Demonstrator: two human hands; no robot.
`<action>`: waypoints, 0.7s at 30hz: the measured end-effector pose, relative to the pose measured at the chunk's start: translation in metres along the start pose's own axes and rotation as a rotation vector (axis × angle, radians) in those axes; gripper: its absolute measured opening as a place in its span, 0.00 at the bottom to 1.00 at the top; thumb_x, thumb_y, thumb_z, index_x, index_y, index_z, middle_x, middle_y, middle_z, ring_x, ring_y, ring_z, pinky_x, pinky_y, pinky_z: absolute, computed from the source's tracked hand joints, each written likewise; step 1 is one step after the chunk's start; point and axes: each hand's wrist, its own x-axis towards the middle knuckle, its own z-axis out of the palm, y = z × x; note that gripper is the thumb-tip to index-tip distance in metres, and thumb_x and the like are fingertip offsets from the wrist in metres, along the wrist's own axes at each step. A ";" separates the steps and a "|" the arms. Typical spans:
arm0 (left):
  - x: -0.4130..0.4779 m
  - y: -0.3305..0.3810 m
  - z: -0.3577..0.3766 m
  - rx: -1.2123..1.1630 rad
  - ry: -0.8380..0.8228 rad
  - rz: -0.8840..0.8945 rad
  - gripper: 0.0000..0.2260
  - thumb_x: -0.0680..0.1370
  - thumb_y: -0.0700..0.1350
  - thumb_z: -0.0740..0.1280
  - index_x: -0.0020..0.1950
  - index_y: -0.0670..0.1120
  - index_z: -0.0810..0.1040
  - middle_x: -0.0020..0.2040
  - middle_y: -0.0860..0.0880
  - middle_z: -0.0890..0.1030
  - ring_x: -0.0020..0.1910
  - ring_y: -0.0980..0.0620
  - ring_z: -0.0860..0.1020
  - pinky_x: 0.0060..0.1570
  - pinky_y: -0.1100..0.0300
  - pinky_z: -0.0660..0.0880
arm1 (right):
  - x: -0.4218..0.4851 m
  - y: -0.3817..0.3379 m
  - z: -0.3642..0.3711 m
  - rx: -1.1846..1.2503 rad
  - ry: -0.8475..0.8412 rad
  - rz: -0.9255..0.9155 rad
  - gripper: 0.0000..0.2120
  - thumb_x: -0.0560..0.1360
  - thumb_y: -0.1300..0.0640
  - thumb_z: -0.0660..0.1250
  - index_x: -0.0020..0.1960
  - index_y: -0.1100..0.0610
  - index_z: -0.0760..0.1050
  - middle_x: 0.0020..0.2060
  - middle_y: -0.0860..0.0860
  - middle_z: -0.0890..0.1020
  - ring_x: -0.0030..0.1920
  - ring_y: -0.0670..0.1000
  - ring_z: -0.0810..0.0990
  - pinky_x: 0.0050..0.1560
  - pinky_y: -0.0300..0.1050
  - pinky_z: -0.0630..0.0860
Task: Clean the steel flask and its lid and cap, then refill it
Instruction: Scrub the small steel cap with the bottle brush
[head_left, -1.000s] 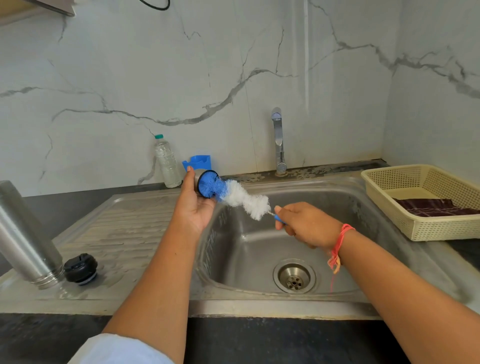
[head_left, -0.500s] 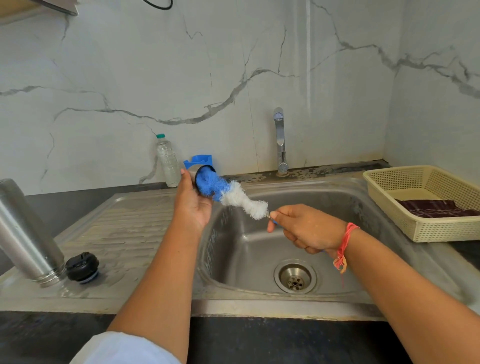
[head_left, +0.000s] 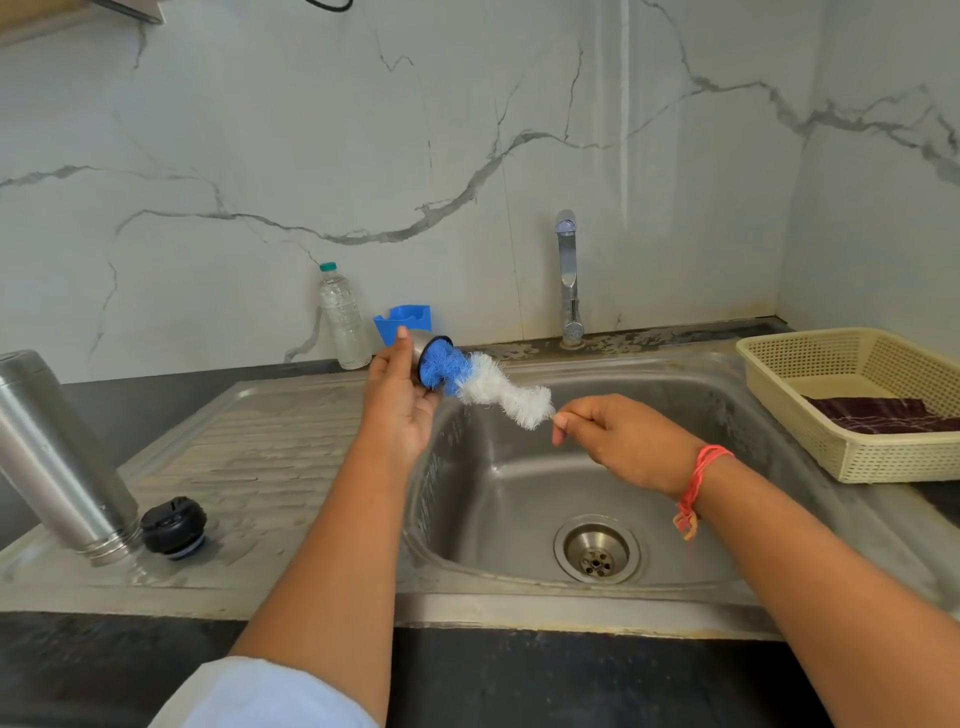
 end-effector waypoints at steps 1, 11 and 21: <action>0.001 0.002 0.000 -0.040 0.022 0.014 0.16 0.82 0.54 0.69 0.61 0.44 0.75 0.61 0.39 0.83 0.57 0.43 0.85 0.57 0.40 0.82 | -0.001 0.001 -0.001 0.008 0.007 0.000 0.15 0.84 0.45 0.59 0.46 0.49 0.80 0.23 0.44 0.67 0.24 0.43 0.64 0.28 0.36 0.65; -0.006 0.002 0.010 0.050 -0.025 -0.013 0.19 0.76 0.57 0.73 0.58 0.46 0.73 0.60 0.41 0.83 0.59 0.43 0.84 0.57 0.39 0.82 | -0.002 0.002 -0.005 -0.008 0.027 0.017 0.15 0.84 0.46 0.59 0.45 0.49 0.80 0.23 0.44 0.67 0.23 0.43 0.64 0.27 0.34 0.64; -0.009 0.014 0.001 -0.113 -0.157 -0.110 0.12 0.79 0.51 0.71 0.60 0.48 0.78 0.59 0.43 0.82 0.51 0.49 0.79 0.45 0.60 0.71 | -0.007 -0.001 -0.008 0.493 -0.143 0.179 0.16 0.84 0.44 0.59 0.49 0.53 0.79 0.29 0.48 0.64 0.26 0.46 0.55 0.25 0.36 0.51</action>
